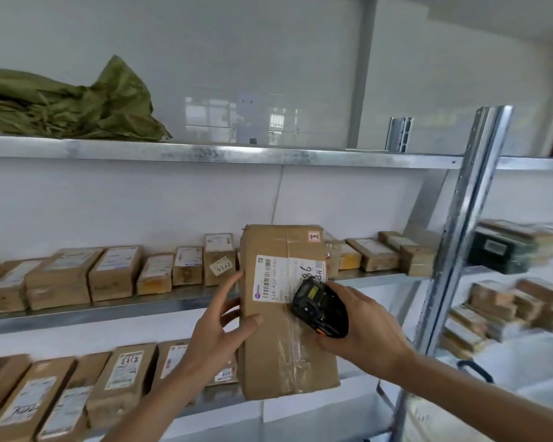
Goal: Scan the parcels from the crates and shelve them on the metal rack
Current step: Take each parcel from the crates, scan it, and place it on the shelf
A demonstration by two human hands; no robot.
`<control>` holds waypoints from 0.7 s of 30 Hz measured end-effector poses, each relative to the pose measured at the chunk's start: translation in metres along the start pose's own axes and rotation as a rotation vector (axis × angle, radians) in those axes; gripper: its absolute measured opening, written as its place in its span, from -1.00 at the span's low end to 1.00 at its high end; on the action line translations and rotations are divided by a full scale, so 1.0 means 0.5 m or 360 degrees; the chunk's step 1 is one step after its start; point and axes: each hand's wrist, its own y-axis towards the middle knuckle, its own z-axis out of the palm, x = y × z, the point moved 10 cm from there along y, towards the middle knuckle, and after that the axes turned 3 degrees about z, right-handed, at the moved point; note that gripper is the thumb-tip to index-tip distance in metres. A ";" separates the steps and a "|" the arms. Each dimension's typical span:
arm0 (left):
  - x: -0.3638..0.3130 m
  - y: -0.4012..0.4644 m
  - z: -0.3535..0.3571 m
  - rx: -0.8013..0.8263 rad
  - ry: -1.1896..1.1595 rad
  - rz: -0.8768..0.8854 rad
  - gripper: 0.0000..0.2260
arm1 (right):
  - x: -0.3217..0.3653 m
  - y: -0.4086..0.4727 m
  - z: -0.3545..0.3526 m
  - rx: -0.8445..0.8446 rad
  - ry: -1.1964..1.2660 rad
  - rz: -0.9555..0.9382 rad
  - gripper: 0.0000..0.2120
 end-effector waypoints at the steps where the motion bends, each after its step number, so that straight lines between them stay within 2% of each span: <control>1: -0.001 0.009 0.022 0.0015 0.0011 0.0007 -0.30 | -0.020 0.001 -0.009 -0.0001 -0.0015 0.0012 -0.27; 10: -0.010 0.081 0.112 0.0090 0.0009 -0.0004 -0.30 | -0.100 0.012 -0.062 0.0046 -0.0181 -0.0014 -0.21; 21: -0.015 0.134 0.104 0.0199 0.0109 0.0085 -0.34 | -0.067 0.064 -0.113 0.0126 -0.0522 -0.0275 -0.23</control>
